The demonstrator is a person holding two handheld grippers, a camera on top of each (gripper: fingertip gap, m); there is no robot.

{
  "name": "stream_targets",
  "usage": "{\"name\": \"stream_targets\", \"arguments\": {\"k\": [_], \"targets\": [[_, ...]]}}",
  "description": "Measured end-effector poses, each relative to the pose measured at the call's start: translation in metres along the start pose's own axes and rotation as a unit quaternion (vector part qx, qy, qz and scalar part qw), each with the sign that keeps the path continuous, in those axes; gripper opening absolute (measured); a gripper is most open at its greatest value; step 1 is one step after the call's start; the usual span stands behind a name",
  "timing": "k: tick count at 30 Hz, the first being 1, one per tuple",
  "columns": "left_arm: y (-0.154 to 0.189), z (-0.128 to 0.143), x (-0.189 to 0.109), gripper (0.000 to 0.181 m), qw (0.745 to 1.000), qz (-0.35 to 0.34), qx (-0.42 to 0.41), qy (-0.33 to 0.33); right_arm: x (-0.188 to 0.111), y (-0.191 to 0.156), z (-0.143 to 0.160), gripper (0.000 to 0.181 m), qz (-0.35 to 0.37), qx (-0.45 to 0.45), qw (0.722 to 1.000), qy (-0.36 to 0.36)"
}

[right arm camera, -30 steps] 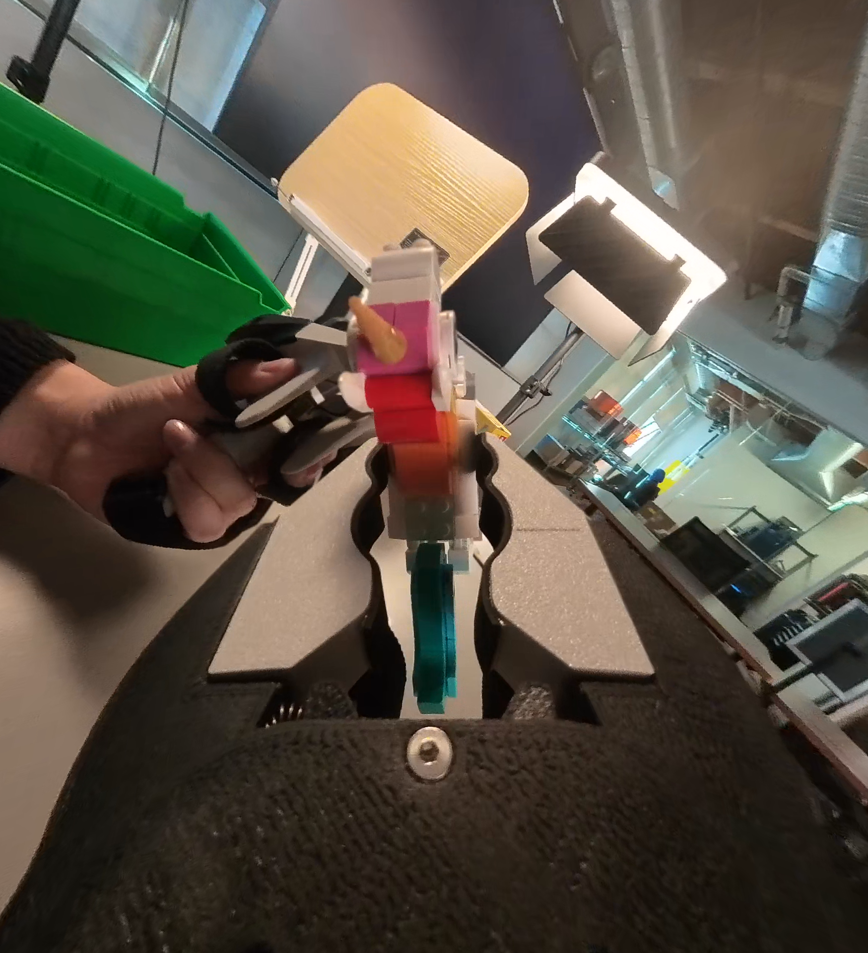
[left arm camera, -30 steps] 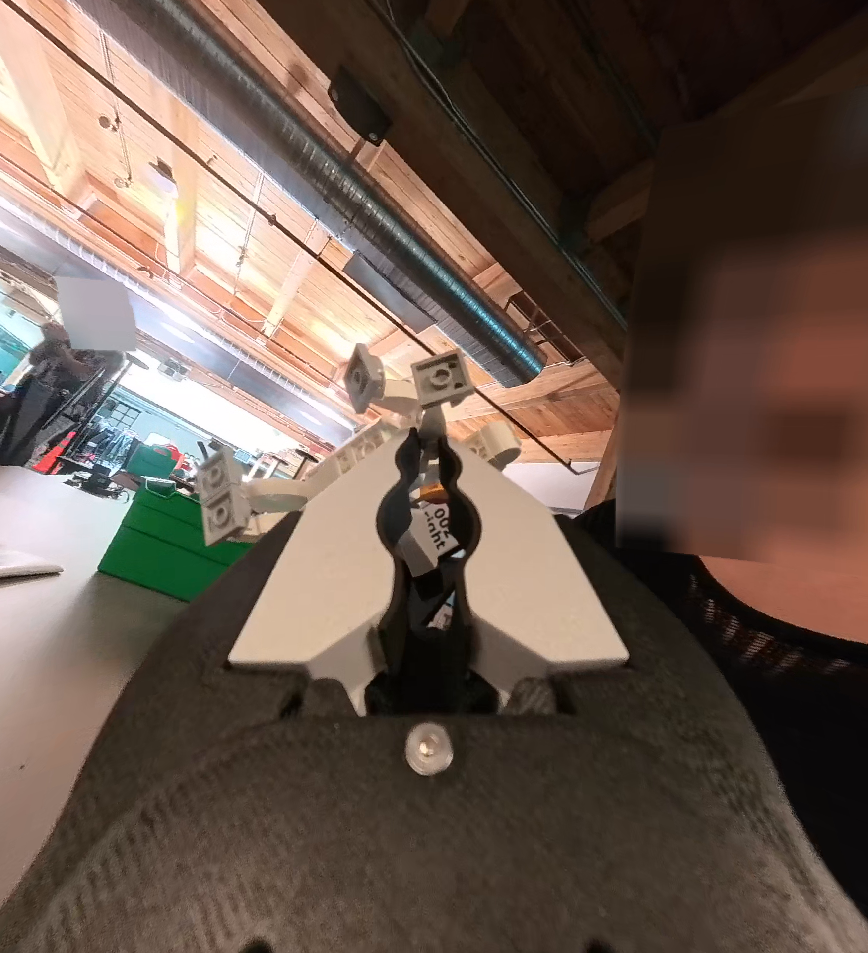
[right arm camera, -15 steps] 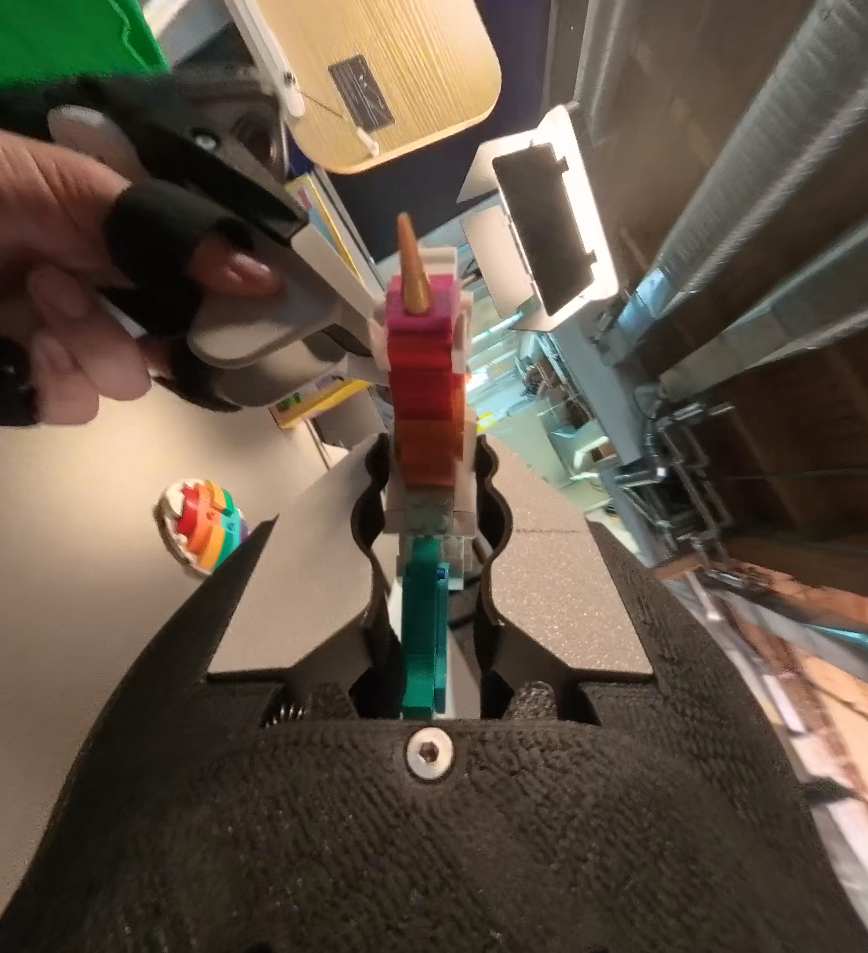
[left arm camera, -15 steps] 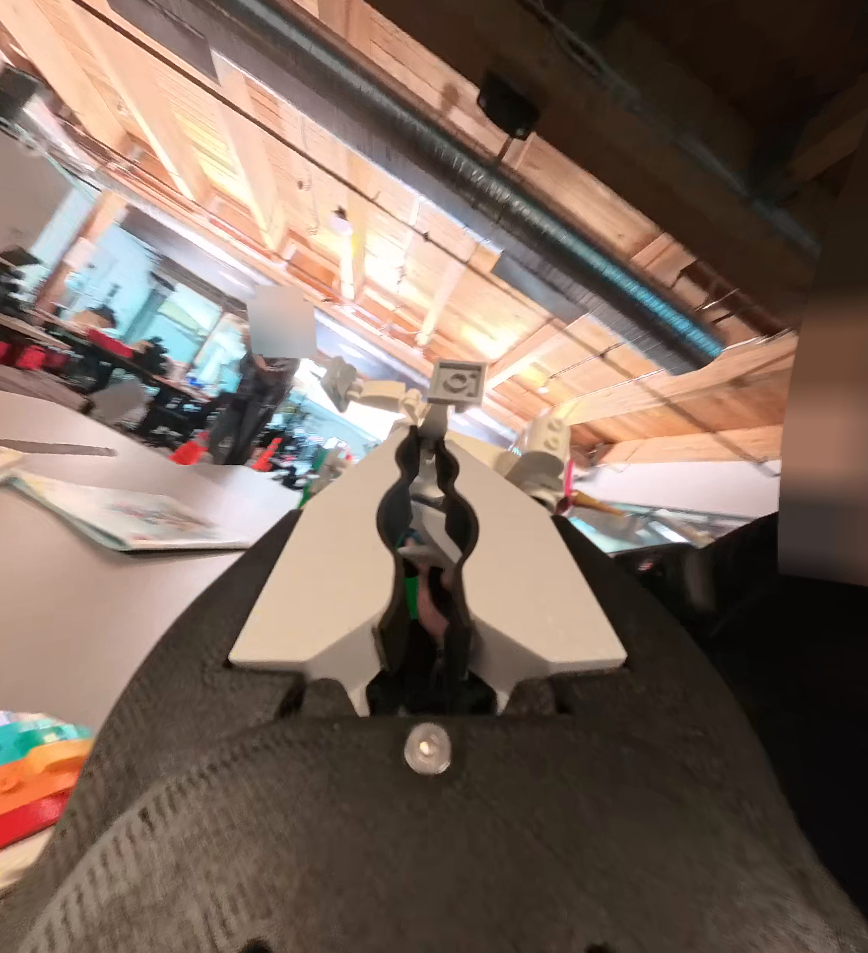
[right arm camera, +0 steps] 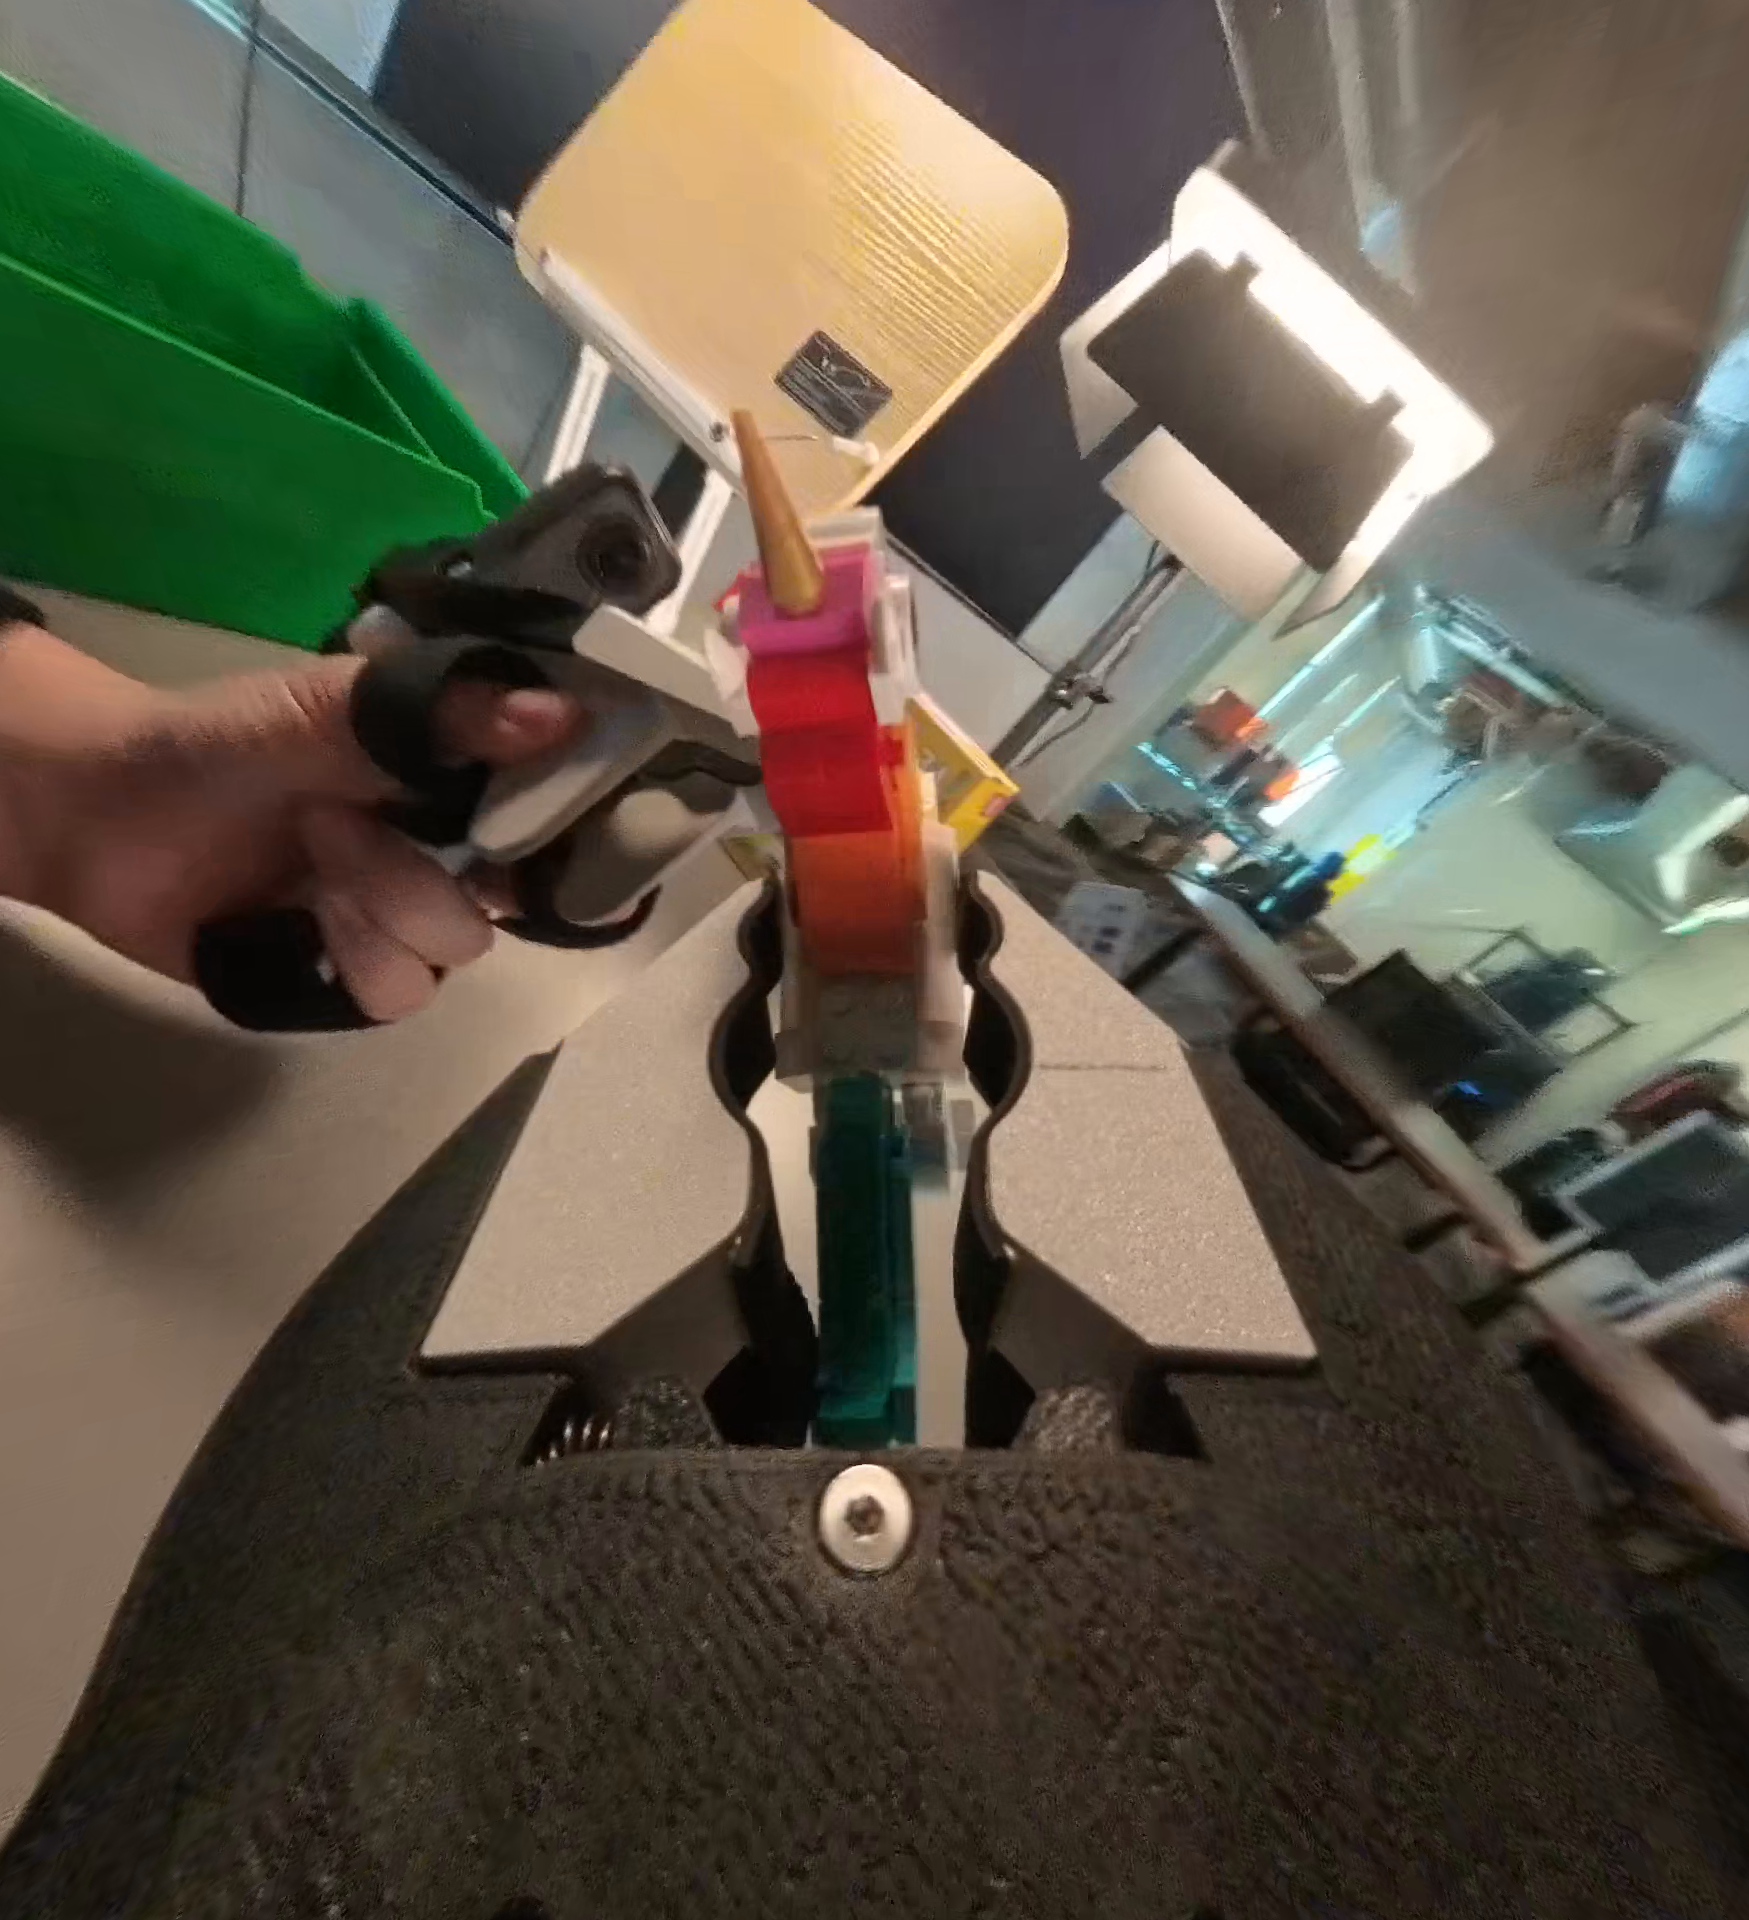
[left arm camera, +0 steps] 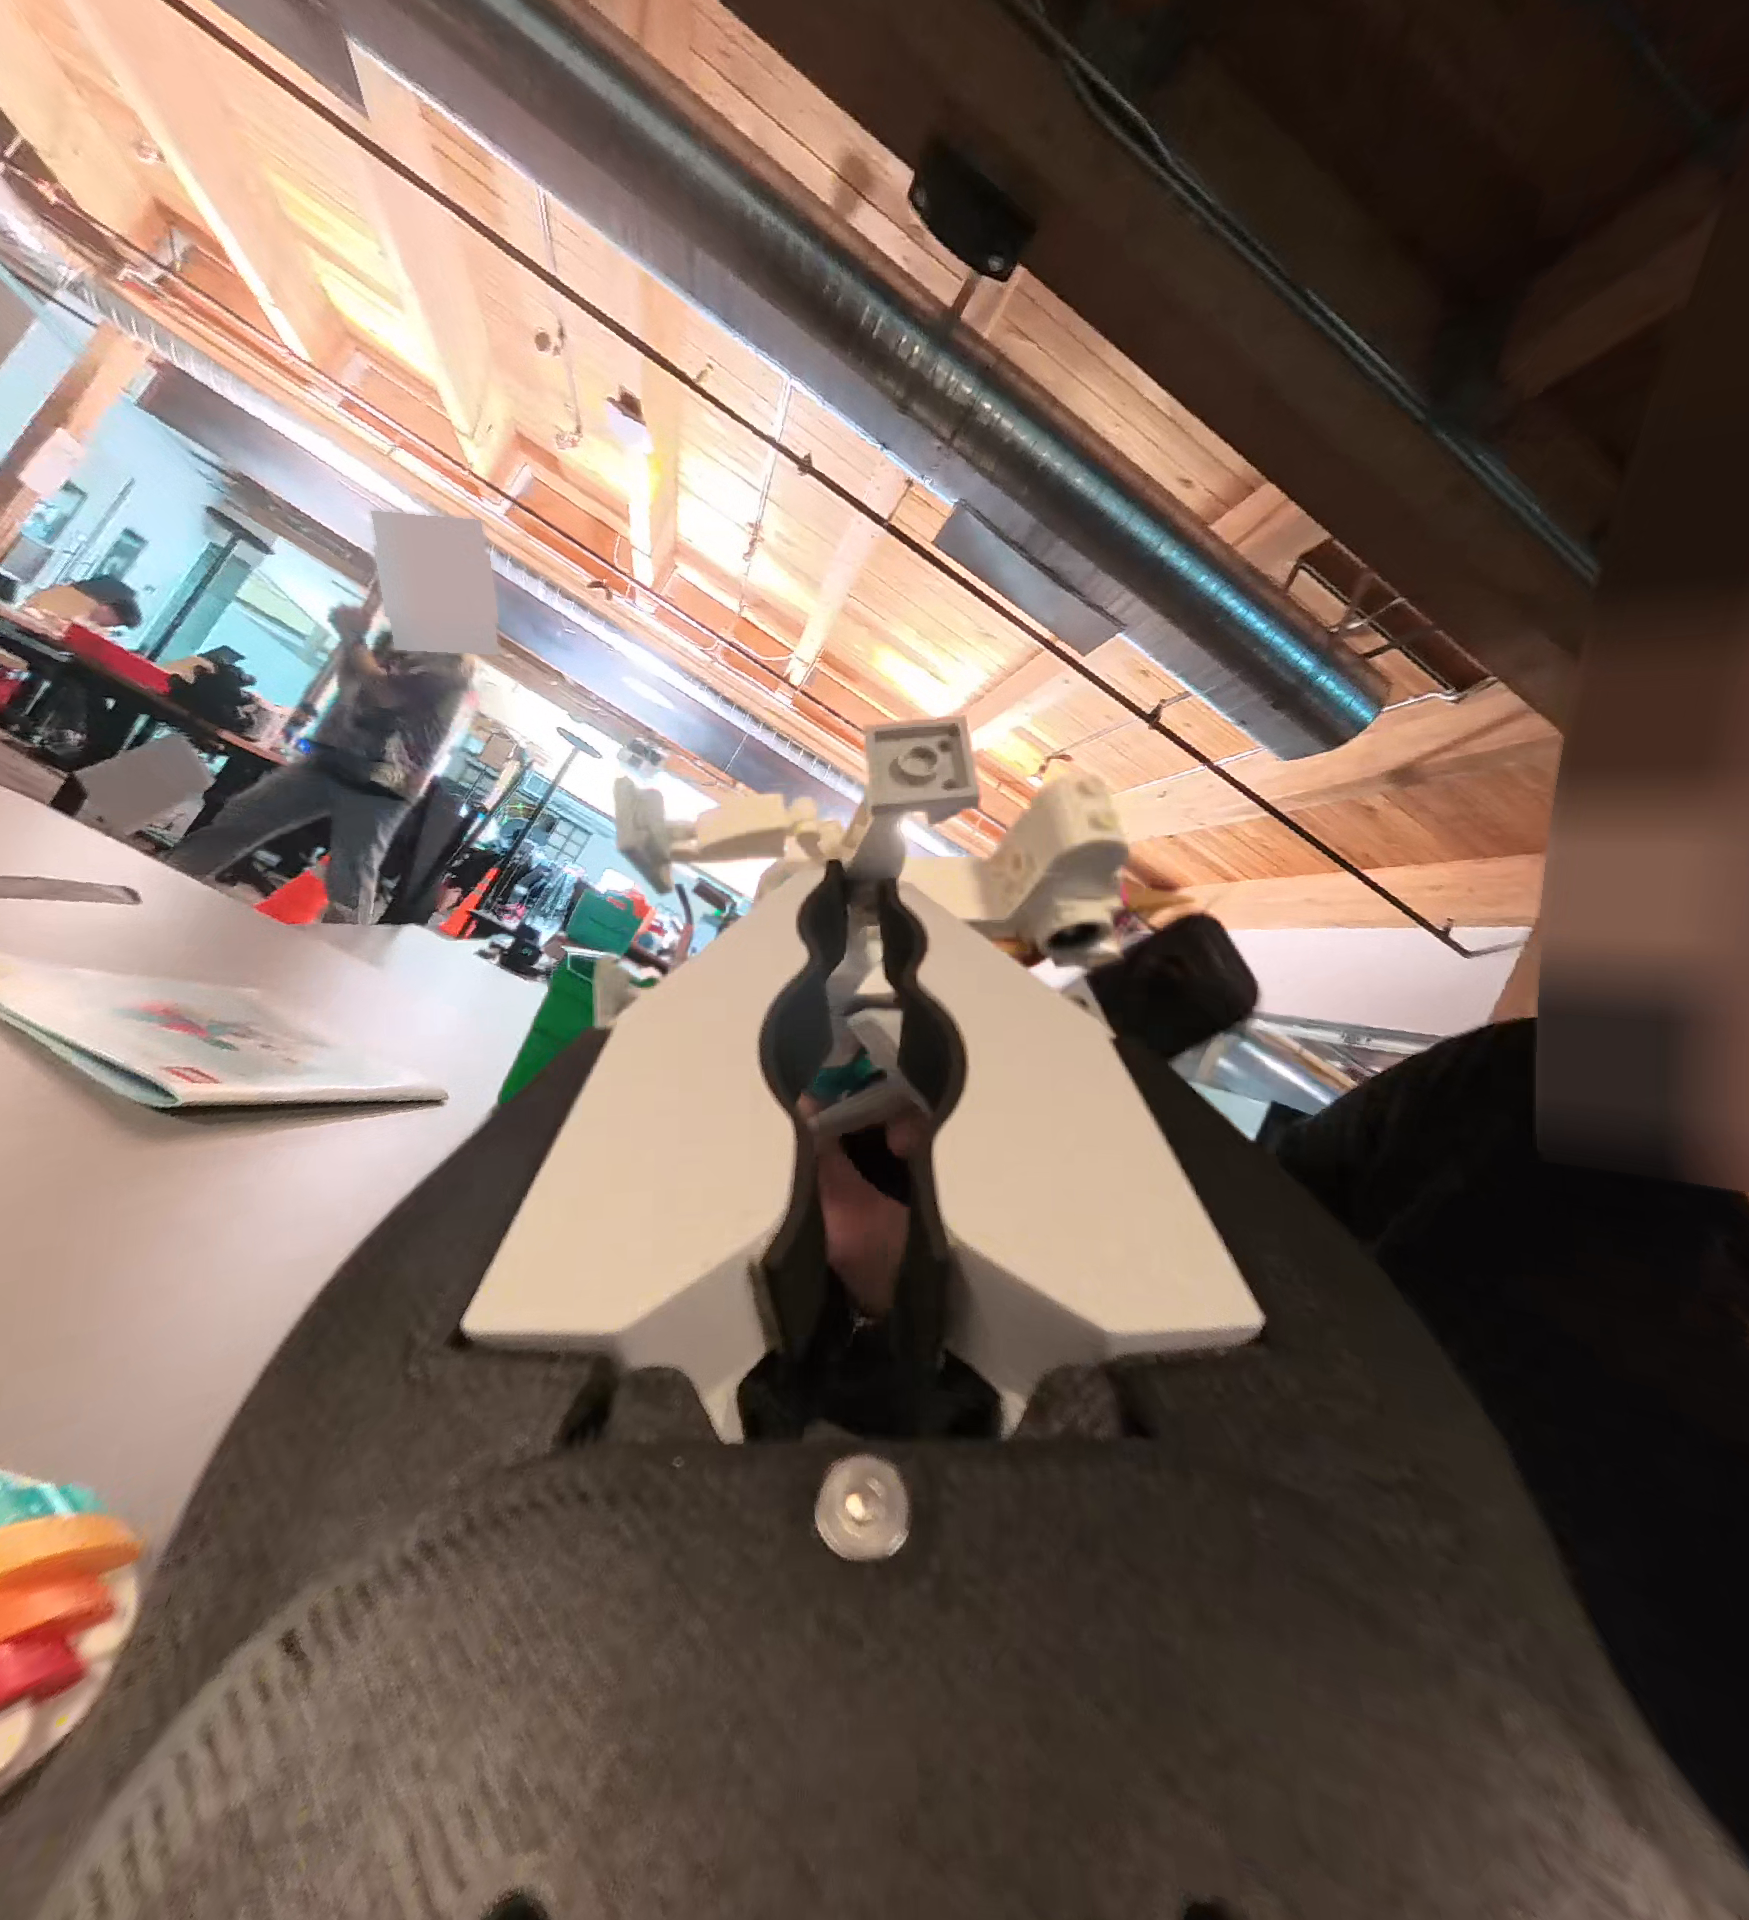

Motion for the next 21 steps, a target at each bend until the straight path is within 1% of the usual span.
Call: {"name": "stream_targets", "arguments": {"k": [1,2,4,5,8,9,10,12,13,17,19,21], "targets": [[-0.002,0.0,0.002,0.005,1.0,-0.005,0.0,0.0,0.0,0.0,0.003,0.033,0.009,-0.022,1.0,-0.012],[-0.005,0.0,0.002,0.004,1.0,-0.011,-0.004,0.001,0.001,-0.002,0.004,0.033,0.028,-0.085,0.995,-0.04],[-0.006,-0.001,-0.001,0.004,1.0,-0.009,-0.015,0.01,0.003,-0.006,0.001,0.032,0.075,-0.225,0.967,-0.093],[-0.005,-0.001,-0.001,0.004,1.0,-0.006,-0.015,0.011,0.002,-0.007,-0.001,0.032,0.092,-0.26,0.956,-0.101],[0.004,0.0,0.001,0.004,1.0,0.012,0.003,0.0,-0.001,-0.007,-0.008,0.033,0.115,-0.295,0.944,-0.091],[0.008,0.0,0.0,0.004,1.0,0.03,0.003,-0.003,-0.002,-0.006,-0.013,0.033,0.112,-0.29,0.947,-0.077],[0.013,0.001,0.0,0.004,0.999,0.053,-0.002,-0.007,-0.004,-0.006,-0.019,0.033,0.1,-0.264,0.958,-0.053],[0.025,0.003,0.001,0.005,0.995,0.099,-0.009,-0.023,-0.01,-0.004,-0.03,0.032,0.068,-0.185,0.98,0.005],[0.029,0.005,0.002,0.004,0.993,0.116,-0.012,-0.033,-0.013,-0.003,-0.033,0.032,0.052,-0.153,0.986,0.029],[0.038,0.012,0.005,0.005,0.984,0.16,-0.037,-0.064,-0.022,-0.002,-0.04,0.032,0.006,-0.071,0.994,0.084],[0.039,0.013,0.007,0.005,0.983,0.168,-0.045,-0.064,-0.024,-0.001,-0.04,0.032,0.009,-0.07,0.994,0.085],[0.037,0.011,0.008,0.005,0.986,0.151,-0.039,-0.057,-0.022,-0.001,-0.038,0.032,0.038,-0.127,0.99,0.047]]}}
Point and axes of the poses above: each gripper's, where its closed fingertips meet, x out along the fingers, z out of its underside, y = z × x across the jaws, the point moved 4 cm from there along -x, back along the fingers, and after that the axes turned 14 degrees about -x, right-handed, at the moved point
